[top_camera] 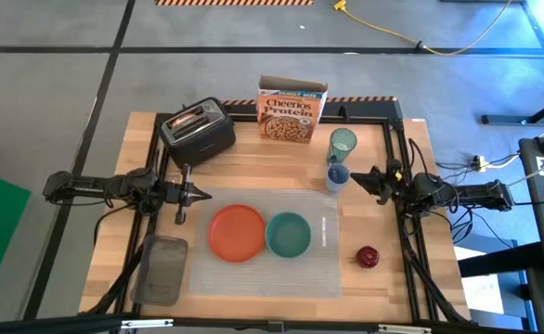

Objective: Arrange a breakfast setting
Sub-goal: Pour the cereal into the blue bowl

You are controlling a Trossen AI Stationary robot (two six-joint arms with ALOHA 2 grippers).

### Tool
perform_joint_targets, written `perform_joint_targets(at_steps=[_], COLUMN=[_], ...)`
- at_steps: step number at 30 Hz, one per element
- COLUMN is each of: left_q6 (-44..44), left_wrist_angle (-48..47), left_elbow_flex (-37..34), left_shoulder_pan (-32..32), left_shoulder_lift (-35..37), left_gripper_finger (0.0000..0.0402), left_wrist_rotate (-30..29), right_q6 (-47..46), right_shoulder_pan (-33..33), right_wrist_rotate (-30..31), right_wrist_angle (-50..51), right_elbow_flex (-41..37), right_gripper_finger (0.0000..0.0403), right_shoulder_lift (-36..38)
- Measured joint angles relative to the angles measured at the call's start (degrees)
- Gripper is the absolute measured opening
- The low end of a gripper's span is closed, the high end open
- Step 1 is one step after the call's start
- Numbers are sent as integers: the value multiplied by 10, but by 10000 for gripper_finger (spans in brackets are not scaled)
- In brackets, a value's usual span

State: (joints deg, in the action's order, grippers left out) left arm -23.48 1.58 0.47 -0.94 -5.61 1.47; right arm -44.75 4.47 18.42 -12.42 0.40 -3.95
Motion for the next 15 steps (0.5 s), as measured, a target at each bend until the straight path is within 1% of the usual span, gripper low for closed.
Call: perform_joint_targets(at_steps=[5, 6, 8, 9, 12, 15], left_q6=[-2, -2, 10, 29, 144, 247], left_wrist_angle=[11, 18, 30, 38, 104, 180], left_elbow_flex=[0, 0, 0, 0, 0, 0], left_shoulder_pan=[0, 0, 0, 0, 0, 0], left_shoulder_lift=[0, 0, 0, 0, 0, 0], left_gripper_finger=[0, 0, 0, 0, 0, 0], left_wrist_rotate=[-15, -20, -22, -14, 9, -9], right_q6=[-34, -34, -34, -34, -30, -7], right_shoulder_pan=[0, 0, 0, 0, 0, 0], right_wrist_rotate=[93, 107, 115, 114, 107, 106], right_wrist_angle=[-5, -11, -22, -37, -90, -137], right_elbow_flex=[0, 0, 0, 0, 0, 1], right_gripper_finger=[0, 2, 7, 12, 34, 65], right_shoulder_lift=[-1, 0, -1, -1, -1, -1])
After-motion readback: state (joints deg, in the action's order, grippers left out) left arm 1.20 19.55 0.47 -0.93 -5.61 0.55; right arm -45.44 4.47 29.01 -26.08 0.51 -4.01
